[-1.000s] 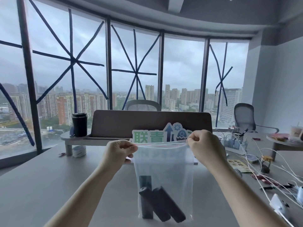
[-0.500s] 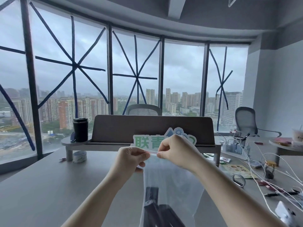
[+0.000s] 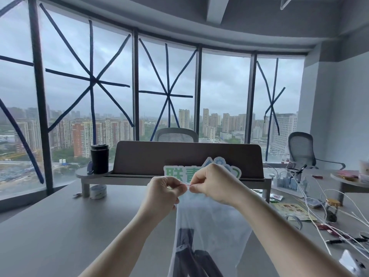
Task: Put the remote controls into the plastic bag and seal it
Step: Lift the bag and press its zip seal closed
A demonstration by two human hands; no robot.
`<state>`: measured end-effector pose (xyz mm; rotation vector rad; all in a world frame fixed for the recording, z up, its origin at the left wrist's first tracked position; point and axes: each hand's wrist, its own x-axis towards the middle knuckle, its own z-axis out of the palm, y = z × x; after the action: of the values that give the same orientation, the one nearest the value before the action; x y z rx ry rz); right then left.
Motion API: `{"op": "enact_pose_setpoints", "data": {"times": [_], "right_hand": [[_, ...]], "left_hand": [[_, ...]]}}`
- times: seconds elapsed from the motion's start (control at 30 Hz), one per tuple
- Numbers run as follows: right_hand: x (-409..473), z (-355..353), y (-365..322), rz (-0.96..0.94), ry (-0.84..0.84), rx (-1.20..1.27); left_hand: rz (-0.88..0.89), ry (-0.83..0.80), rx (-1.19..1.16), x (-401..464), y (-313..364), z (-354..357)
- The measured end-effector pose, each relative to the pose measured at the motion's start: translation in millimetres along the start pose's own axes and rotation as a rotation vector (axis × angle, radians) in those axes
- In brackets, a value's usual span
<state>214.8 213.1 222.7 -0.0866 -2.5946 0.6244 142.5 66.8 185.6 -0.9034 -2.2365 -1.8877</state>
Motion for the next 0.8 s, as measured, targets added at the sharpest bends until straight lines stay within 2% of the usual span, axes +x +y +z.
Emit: {"op": "enact_pose_setpoints", "data": {"times": [0.37,0.63,0.8], "right_hand": [[-4.0,-5.2,-7.5,0.018,0.026,-0.078],[-0.2,0.0,-4.3,0.024,0.001,0.003],[0.5,0.7,-5.7,0.007,0.000,-0.028]], "left_hand": [[0.033,0.034,0.042,0.1,-0.8,2.3],[0.038,0.028,0.005,0.2,-3.3,2.6],[0.030,0.038,-0.009,-0.9,-4.1,3.5]]}}
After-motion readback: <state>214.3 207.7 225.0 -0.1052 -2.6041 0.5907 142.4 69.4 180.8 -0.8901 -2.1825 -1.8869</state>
